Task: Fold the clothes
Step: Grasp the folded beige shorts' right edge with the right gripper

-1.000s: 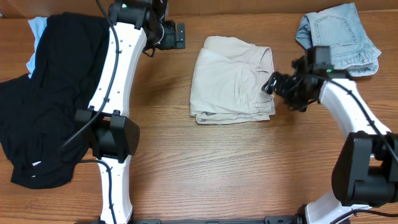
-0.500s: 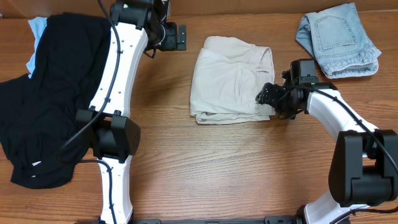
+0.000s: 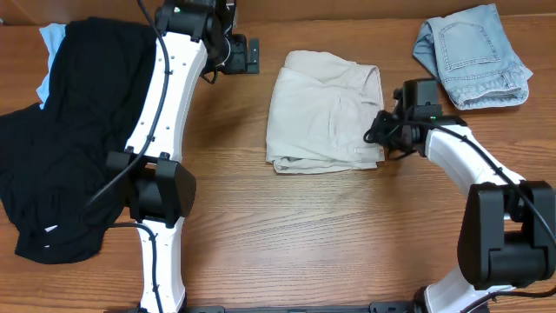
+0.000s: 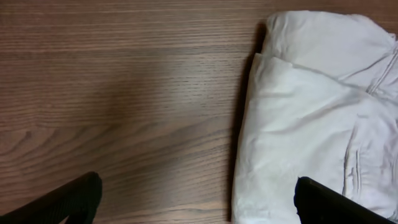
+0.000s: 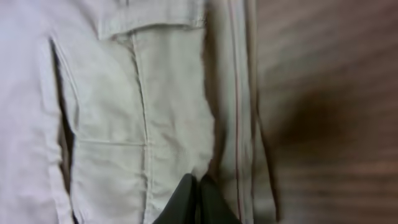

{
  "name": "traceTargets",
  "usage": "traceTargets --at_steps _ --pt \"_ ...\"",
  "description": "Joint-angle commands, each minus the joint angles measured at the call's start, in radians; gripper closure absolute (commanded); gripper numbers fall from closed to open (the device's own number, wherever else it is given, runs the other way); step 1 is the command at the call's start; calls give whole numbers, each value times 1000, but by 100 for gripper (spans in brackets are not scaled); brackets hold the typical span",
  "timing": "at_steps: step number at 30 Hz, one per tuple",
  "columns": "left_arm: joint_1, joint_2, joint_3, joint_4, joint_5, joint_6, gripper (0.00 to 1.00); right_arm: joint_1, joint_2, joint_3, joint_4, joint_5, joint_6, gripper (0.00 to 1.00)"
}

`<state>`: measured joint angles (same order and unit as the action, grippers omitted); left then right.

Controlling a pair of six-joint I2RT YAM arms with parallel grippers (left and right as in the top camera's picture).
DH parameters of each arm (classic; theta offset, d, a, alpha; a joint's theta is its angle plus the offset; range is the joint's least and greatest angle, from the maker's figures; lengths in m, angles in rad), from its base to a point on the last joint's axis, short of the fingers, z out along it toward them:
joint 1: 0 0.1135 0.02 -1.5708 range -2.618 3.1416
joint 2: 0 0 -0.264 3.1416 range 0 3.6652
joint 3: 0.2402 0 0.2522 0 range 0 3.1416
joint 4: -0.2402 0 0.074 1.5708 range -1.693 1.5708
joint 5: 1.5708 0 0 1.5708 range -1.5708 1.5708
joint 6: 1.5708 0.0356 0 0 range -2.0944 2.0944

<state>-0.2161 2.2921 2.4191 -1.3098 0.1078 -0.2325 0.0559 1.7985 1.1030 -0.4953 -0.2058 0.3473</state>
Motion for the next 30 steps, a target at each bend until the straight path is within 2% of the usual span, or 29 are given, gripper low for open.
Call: traceTargets --at_steps 1,8,13,14,16,17,18,24,30 --pt "-7 -21 -9 1 -11 19 0 50 5 -4 -77 5 -6 96" --pt "-7 -21 -9 -16 -11 19 0 79 4 -4 -253 3 48 96" --pt "-7 -21 -9 -19 -11 19 0 77 -4 -1 -277 -13 75 94" --pt "-7 -21 -9 -18 -11 19 0 75 -6 4 -278 -21 85 83" --pt "-7 -21 -9 -17 -11 19 0 67 -7 11 -277 -34 104 43" --pt "-7 -21 -9 -16 -11 19 0 61 -7 14 -273 -42 103 28" --pt "-7 -21 -9 -14 -11 19 0 55 -7 14 -269 -42 108 20" --pt "-7 -21 -9 -10 -11 19 0 5 -7 14 -193 -38 125 9" --pt "-7 -21 -9 -7 -10 18 0 0 1 13 -86 18 128 8"
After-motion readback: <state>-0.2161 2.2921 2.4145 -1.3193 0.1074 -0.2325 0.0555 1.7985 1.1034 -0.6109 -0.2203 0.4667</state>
